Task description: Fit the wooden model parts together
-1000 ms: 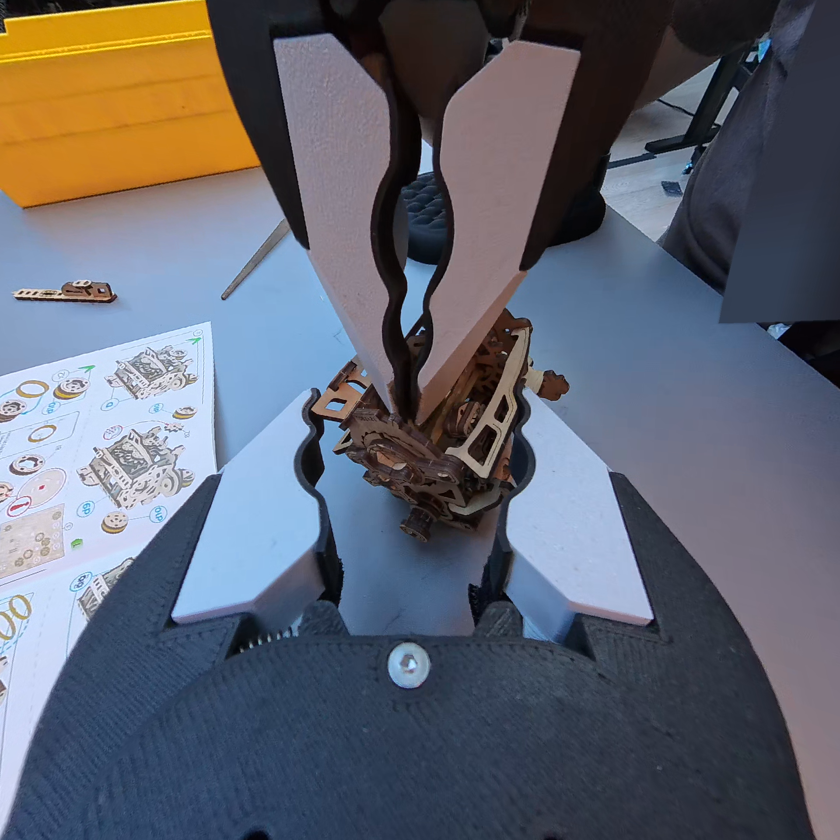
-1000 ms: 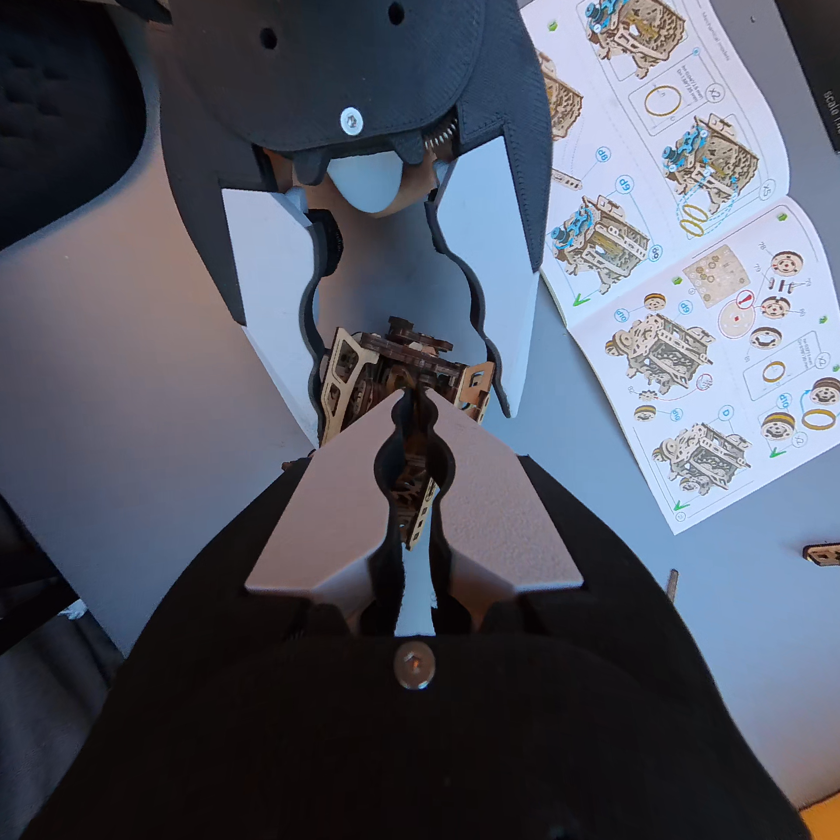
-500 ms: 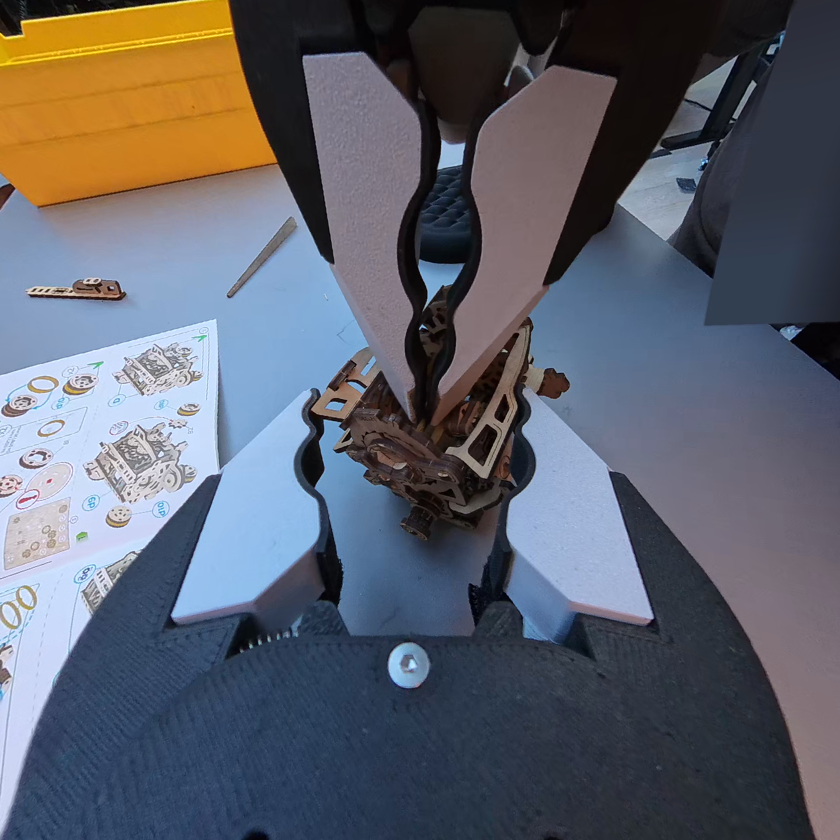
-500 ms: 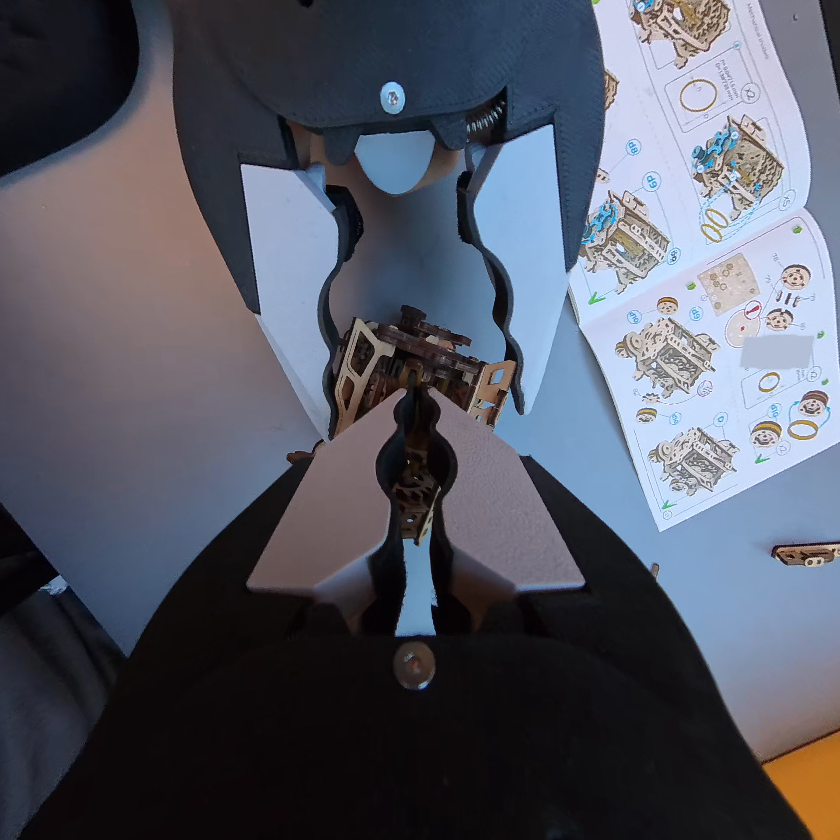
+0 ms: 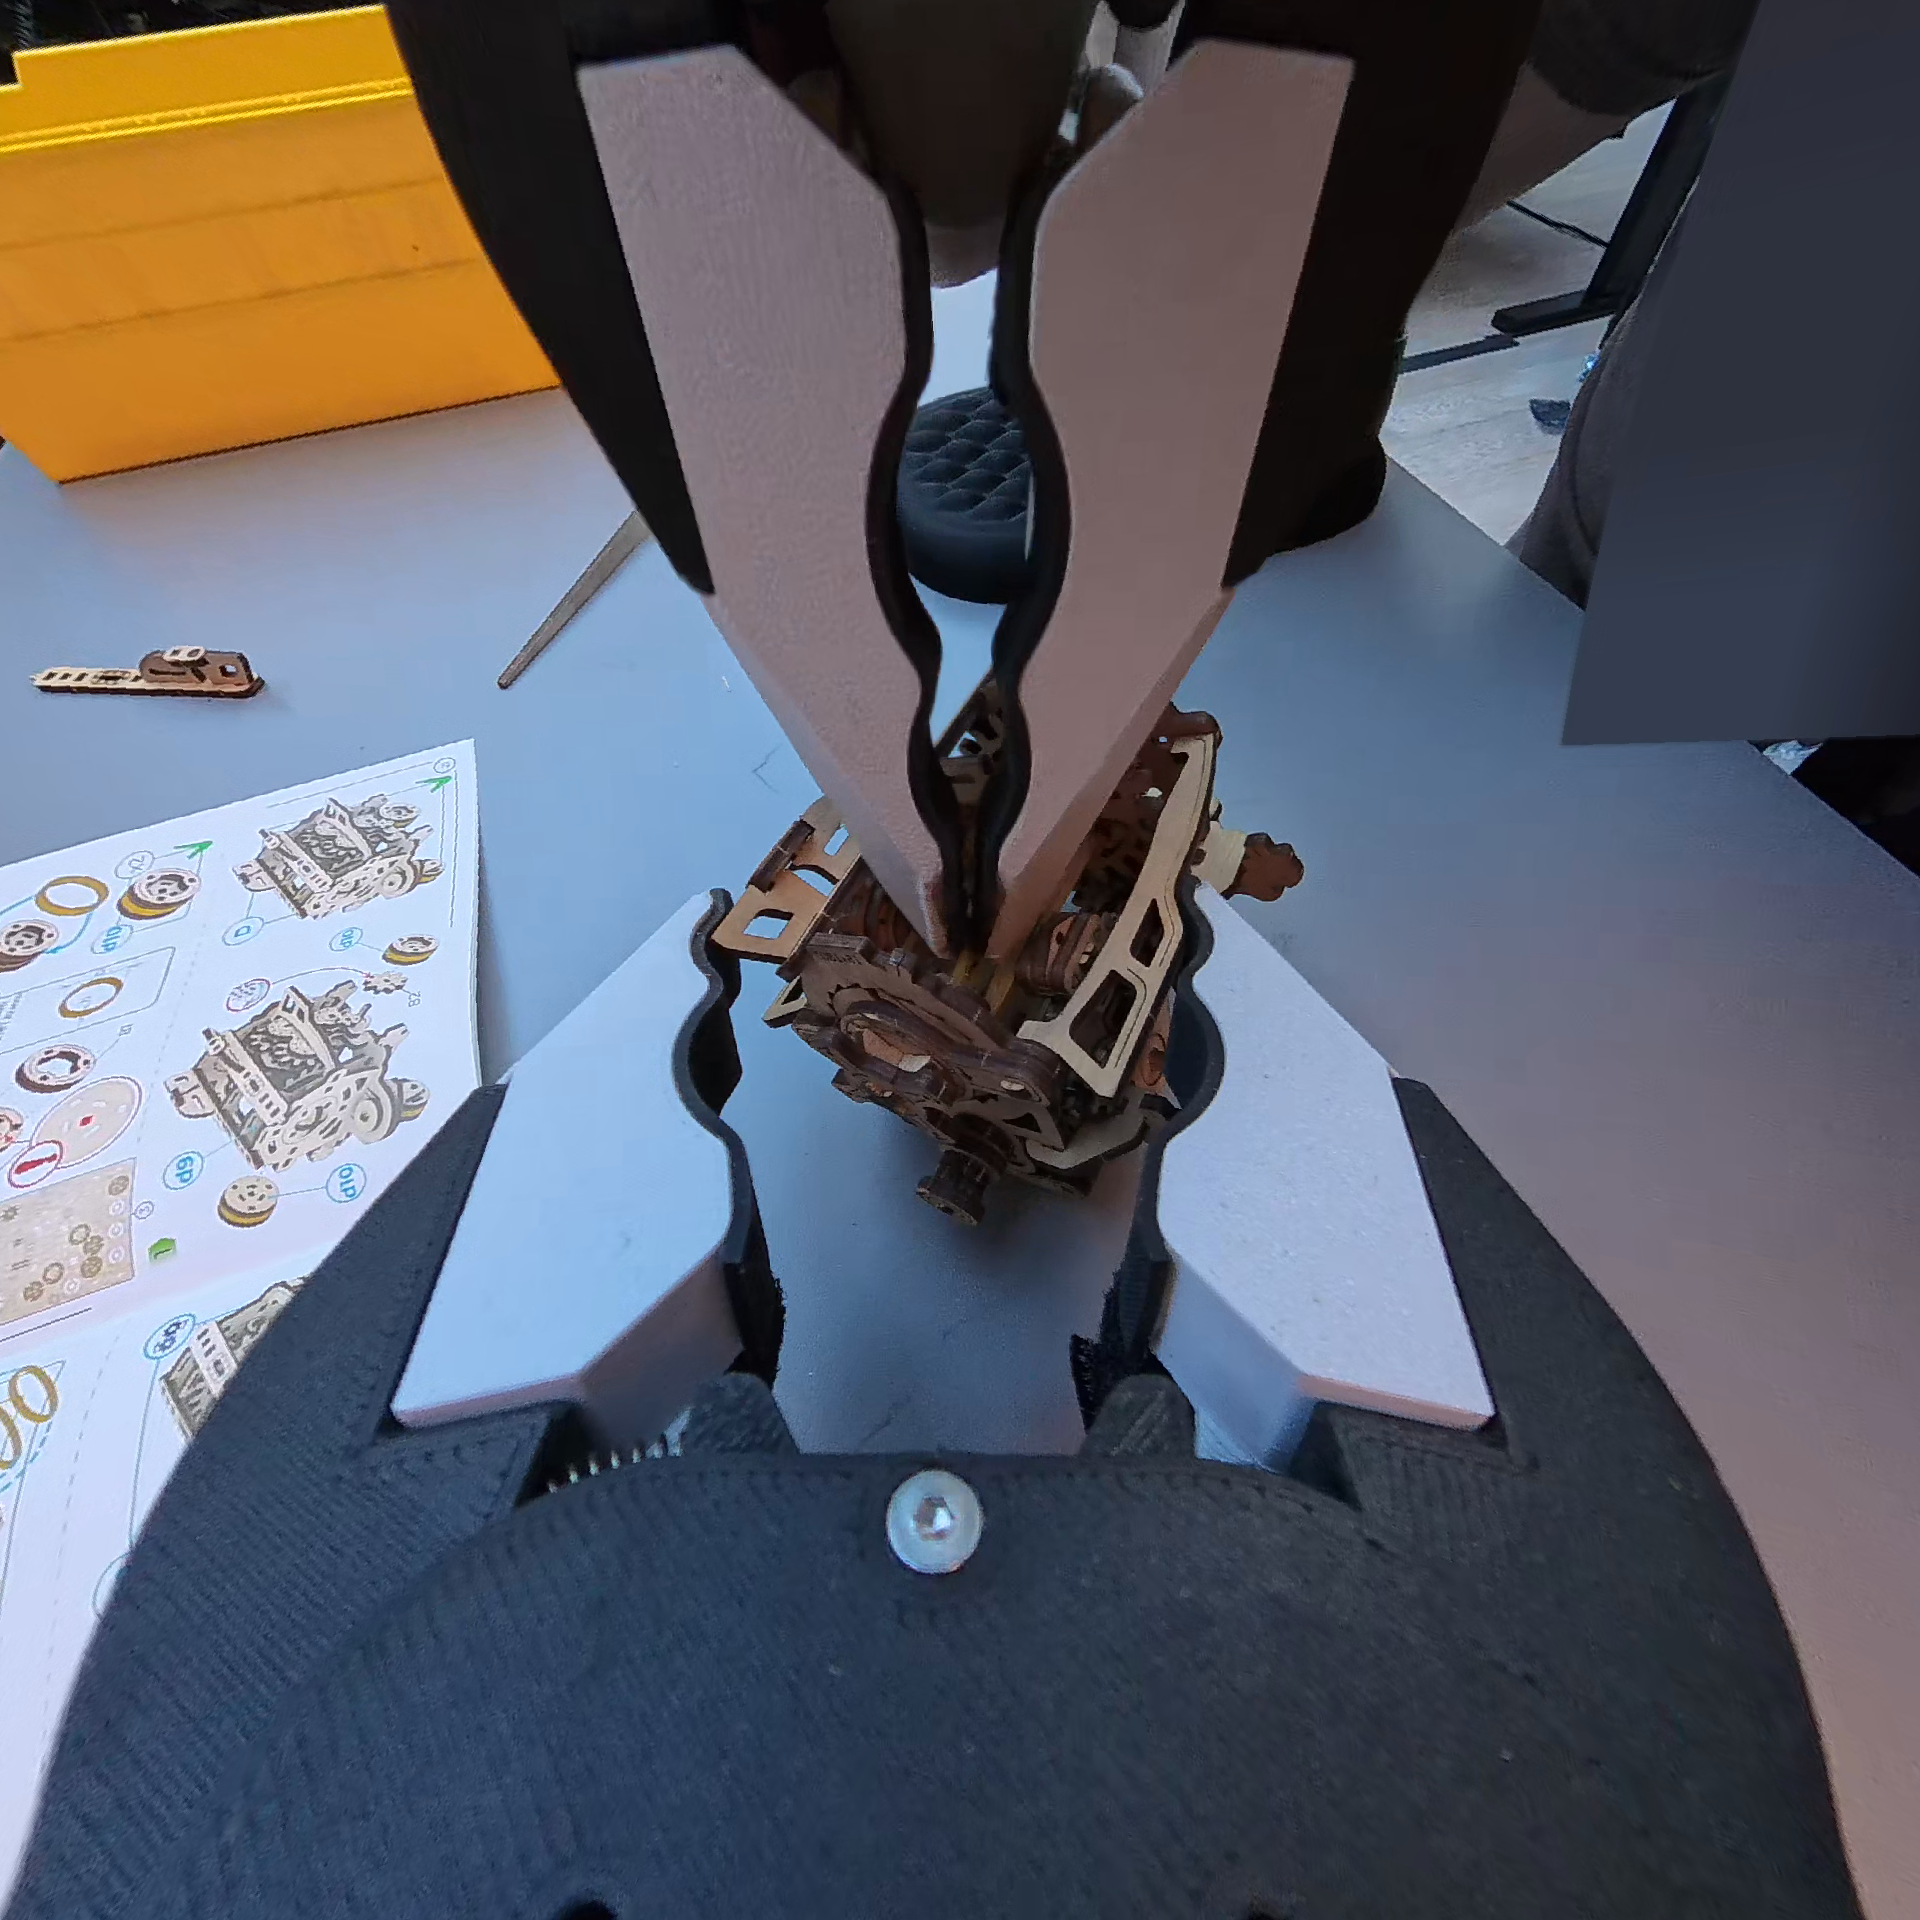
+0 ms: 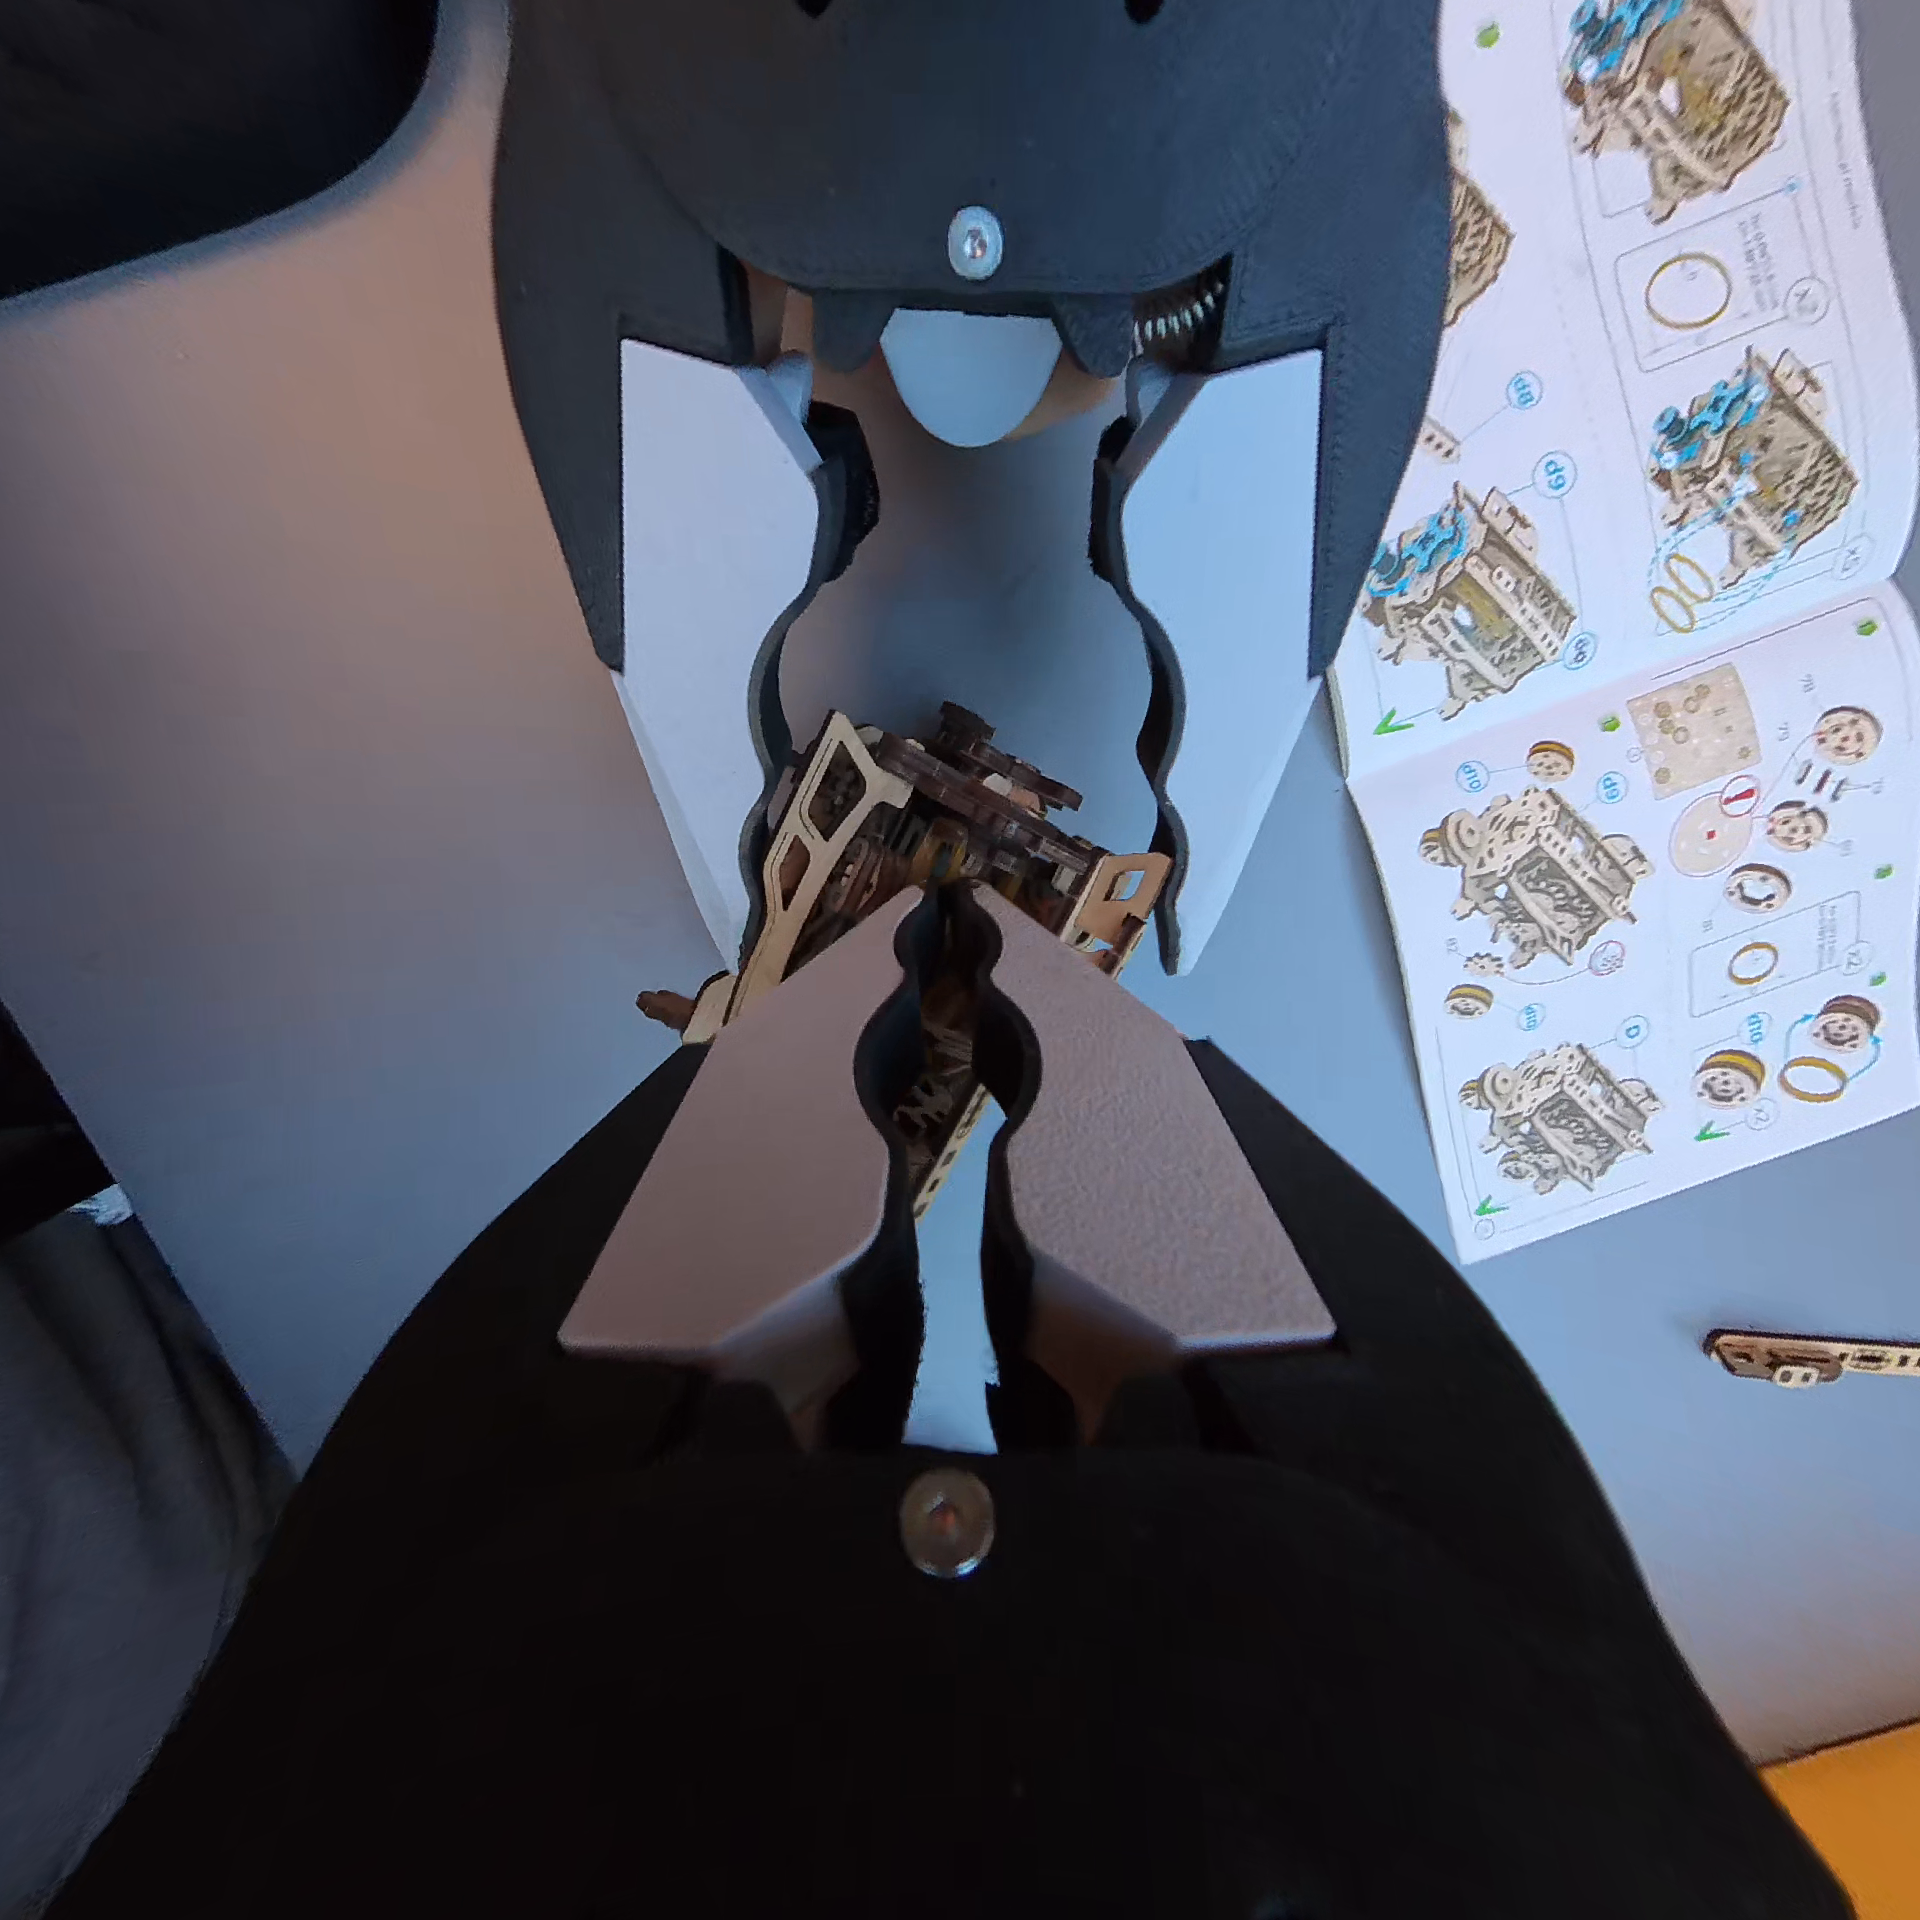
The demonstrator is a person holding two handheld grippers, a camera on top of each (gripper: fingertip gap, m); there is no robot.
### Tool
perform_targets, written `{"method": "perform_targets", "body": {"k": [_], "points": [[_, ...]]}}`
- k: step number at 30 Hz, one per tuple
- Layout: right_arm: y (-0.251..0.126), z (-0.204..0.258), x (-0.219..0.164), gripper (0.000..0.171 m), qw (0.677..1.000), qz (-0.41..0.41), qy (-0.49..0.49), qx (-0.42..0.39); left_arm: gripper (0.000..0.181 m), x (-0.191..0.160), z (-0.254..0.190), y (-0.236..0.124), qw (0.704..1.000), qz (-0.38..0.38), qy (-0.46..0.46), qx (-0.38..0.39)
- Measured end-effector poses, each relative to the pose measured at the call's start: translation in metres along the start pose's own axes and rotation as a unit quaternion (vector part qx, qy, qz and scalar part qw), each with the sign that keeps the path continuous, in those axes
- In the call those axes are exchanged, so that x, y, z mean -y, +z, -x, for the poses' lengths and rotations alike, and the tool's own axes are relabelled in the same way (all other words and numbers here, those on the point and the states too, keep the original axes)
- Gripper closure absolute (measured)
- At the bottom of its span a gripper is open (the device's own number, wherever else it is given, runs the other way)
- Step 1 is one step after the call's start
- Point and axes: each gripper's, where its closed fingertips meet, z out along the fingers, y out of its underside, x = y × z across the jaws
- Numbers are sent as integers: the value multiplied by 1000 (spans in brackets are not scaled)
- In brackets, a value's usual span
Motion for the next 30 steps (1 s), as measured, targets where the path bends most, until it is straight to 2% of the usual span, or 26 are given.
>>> {"method": "perform_targets", "body": {"k": [7,12,16,21,24,27,28,30], "points": [[-10,-7,1,170,996,-62,-51,-37,98,0,-1,0,1000,-1,3,1],[-12,-5,5,164,973,-147,-165,-63,98,0,0,0,1000,0,3,2],[-15,6,7,159,962,-184,-200,-40,98,0,-1,0,1000,-2,9,5],[-10,15,11,155,965,-174,-195,-3,98,0,-2,-1,1000,-2,11,5],[-11,7,13,166,958,-157,-237,-39,98,0,-2,-1,1000,-2,12,5],[-12,-1,13,167,944,-137,-291,-71,98,0,-2,-1,1000,-2,15,4],[-11,-6,13,169,948,-129,-281,-79,98,0,-2,-1,1000,-2,14,5],[-9,-3,10,166,965,-113,-233,-39,98,0,-2,-1,1000,-2,14,5]]}}
